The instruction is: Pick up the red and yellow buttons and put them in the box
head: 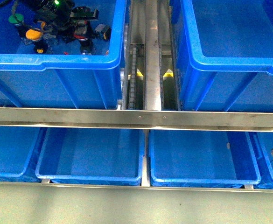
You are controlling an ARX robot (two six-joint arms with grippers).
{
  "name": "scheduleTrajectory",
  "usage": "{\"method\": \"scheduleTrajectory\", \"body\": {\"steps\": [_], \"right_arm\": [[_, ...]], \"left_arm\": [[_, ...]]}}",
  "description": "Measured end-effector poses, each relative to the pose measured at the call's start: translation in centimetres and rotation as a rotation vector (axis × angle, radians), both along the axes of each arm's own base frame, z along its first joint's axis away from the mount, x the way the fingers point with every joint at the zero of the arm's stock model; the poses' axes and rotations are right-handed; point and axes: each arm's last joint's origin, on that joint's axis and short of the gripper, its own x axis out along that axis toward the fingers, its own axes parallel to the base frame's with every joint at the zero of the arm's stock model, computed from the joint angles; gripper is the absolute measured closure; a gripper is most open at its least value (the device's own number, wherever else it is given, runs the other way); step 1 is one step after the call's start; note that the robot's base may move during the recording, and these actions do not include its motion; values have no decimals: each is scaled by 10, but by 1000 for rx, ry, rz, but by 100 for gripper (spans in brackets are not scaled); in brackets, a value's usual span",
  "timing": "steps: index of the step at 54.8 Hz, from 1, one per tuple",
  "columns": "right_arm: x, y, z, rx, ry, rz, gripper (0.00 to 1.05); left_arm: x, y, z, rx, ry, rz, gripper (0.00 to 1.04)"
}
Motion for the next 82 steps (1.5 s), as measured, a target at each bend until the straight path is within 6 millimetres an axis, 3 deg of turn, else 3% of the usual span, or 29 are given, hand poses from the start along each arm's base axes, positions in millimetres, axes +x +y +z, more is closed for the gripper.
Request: {"method": "scheduleTrajectory", "body": {"steps": [12,26,37,54,69,82], "right_arm": [[0,0,0,0,0,0,6],[0,0,0,0,0,0,6],[0,0,0,0,0,0,6],[0,0,0,0,0,0,6],[0,0,0,0,0,0,6],[0,0,0,0,0,0,6]], "left_arm": [[-3,15,9,-49,-80,98,70],[-44,49,89,-257,-180,211,70],[-78,44,112,-417,-113,207,70],[-115,11,138,-702,-14,159,70],[-133,-49,141,-838,136,55,70],[-147,-114,144,-908,229,-46,70]]}}
